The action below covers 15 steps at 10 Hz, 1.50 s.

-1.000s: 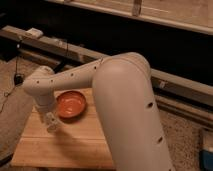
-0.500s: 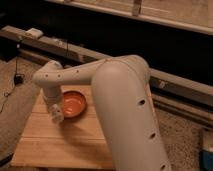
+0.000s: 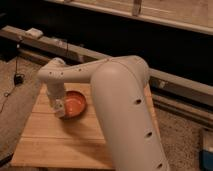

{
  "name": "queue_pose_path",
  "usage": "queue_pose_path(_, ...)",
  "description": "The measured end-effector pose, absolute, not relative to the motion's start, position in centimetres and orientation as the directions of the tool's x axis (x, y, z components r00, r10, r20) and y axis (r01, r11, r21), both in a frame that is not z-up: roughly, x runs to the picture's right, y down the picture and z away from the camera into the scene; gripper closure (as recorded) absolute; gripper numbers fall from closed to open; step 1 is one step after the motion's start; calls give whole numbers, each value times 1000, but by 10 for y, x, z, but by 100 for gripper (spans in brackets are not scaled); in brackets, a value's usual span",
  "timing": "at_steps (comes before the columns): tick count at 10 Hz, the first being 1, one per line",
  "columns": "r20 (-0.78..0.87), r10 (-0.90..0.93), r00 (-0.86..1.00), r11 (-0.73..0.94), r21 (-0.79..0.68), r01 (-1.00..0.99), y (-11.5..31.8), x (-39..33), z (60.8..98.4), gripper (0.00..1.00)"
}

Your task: Place the bottle in the ceramic bowl

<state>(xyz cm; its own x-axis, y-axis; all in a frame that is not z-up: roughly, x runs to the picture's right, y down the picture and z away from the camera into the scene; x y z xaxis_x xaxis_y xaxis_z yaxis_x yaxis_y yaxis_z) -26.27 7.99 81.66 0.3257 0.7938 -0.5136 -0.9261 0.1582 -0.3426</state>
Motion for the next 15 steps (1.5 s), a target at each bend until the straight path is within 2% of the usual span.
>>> queue_pose_path(5, -497, 828, 258, 124, -287, -950, 58, -238, 840, 98)
queue_pose_path(13, -482, 845, 230, 116, -254, -960, 51, -210, 850, 23)
queue_pose_path(15, -479, 847, 233, 115, -262, -958, 51, -207, 848, 20)
